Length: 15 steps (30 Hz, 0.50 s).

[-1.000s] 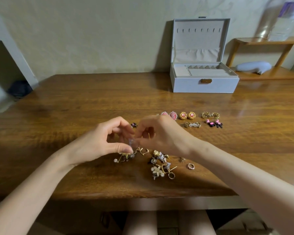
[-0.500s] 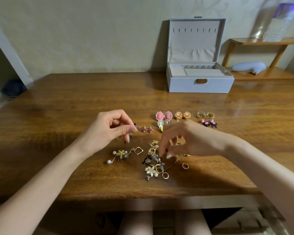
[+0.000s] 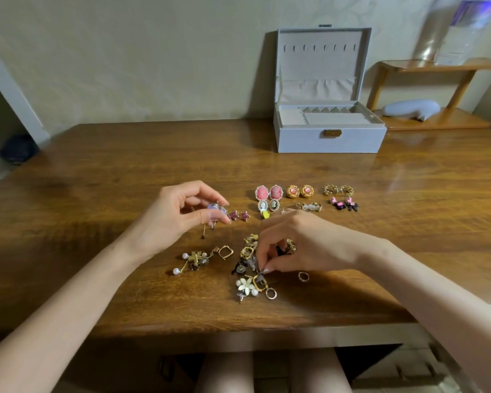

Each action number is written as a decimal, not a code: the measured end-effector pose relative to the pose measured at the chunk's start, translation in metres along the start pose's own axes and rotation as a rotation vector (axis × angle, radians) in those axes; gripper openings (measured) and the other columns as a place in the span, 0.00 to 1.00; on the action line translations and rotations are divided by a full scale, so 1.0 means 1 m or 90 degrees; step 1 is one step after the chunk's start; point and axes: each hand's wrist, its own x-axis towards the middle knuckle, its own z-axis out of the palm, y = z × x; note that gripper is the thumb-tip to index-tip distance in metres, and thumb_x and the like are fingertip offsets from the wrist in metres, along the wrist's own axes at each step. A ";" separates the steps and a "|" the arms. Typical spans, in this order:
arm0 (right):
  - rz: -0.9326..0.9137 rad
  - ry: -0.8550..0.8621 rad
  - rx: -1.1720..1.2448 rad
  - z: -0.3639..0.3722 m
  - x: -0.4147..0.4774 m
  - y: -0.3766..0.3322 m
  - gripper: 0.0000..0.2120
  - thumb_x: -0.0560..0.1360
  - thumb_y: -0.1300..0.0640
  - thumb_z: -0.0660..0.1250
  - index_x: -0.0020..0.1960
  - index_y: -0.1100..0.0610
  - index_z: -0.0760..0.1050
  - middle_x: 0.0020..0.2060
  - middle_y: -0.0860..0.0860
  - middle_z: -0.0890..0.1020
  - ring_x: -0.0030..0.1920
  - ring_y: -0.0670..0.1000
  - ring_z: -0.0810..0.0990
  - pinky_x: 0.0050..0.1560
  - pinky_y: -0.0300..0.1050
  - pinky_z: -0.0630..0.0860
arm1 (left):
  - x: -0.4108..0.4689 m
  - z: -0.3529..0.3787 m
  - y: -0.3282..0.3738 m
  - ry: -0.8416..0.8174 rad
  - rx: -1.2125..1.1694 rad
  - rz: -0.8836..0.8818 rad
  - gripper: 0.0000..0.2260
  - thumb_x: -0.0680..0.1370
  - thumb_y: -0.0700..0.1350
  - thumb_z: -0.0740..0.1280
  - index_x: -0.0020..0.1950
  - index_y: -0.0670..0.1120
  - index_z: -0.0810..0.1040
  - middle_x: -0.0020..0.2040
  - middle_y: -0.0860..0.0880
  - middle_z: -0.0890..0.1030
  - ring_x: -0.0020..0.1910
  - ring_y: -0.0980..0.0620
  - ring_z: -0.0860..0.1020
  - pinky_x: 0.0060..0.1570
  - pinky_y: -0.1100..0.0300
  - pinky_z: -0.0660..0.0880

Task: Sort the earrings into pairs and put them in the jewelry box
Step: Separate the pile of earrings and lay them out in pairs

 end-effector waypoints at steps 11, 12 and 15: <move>0.038 0.082 0.100 -0.013 0.000 0.005 0.02 0.72 0.60 0.71 0.45 0.57 0.81 0.38 0.44 0.79 0.38 0.45 0.75 0.39 0.33 0.71 | 0.002 0.001 0.001 0.010 -0.046 0.004 0.08 0.69 0.45 0.67 0.46 0.44 0.79 0.38 0.51 0.84 0.39 0.56 0.82 0.38 0.68 0.76; 0.045 0.094 0.110 -0.015 0.000 0.006 0.02 0.72 0.59 0.72 0.45 0.57 0.81 0.38 0.43 0.79 0.38 0.44 0.75 0.39 0.33 0.70 | 0.002 0.002 0.001 0.010 -0.051 0.004 0.08 0.69 0.45 0.67 0.46 0.44 0.78 0.38 0.50 0.84 0.38 0.56 0.82 0.38 0.68 0.76; 0.071 0.134 0.144 -0.019 0.002 0.006 0.03 0.71 0.59 0.72 0.44 0.56 0.81 0.37 0.44 0.80 0.36 0.44 0.76 0.38 0.36 0.72 | 0.002 0.002 0.003 0.001 -0.061 -0.002 0.09 0.69 0.45 0.68 0.46 0.44 0.78 0.38 0.50 0.84 0.37 0.55 0.82 0.39 0.67 0.77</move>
